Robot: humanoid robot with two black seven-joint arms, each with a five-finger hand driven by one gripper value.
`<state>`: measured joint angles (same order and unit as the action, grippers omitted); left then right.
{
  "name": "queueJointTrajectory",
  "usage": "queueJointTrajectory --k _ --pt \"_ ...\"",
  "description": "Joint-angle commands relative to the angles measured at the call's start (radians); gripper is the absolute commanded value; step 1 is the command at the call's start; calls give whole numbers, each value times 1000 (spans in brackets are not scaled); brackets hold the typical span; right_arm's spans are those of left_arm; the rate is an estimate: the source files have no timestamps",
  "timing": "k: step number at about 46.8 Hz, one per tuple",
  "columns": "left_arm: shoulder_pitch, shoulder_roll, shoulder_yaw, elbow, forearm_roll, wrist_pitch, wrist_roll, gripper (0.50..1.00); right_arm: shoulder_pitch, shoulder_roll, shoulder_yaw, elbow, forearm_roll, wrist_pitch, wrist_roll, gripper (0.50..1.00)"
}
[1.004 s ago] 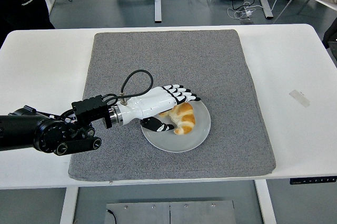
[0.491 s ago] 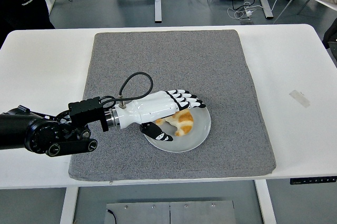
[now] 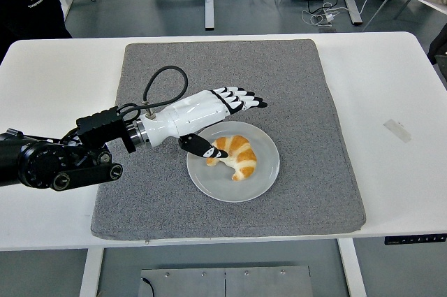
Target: Place the bread on the plate
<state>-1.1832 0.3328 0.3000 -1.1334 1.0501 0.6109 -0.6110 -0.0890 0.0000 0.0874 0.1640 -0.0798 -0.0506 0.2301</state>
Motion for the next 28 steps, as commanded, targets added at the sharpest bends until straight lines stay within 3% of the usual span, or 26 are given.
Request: queueJointTrajectory --k 1,28 --pt "0 15 -35 -20 -36 0 0 974 0 0 0 -1 0 0 0 1000" --pt "36 75 -349 -12 -579 0 0 974 0 0 0 0 0 0 0 1000"
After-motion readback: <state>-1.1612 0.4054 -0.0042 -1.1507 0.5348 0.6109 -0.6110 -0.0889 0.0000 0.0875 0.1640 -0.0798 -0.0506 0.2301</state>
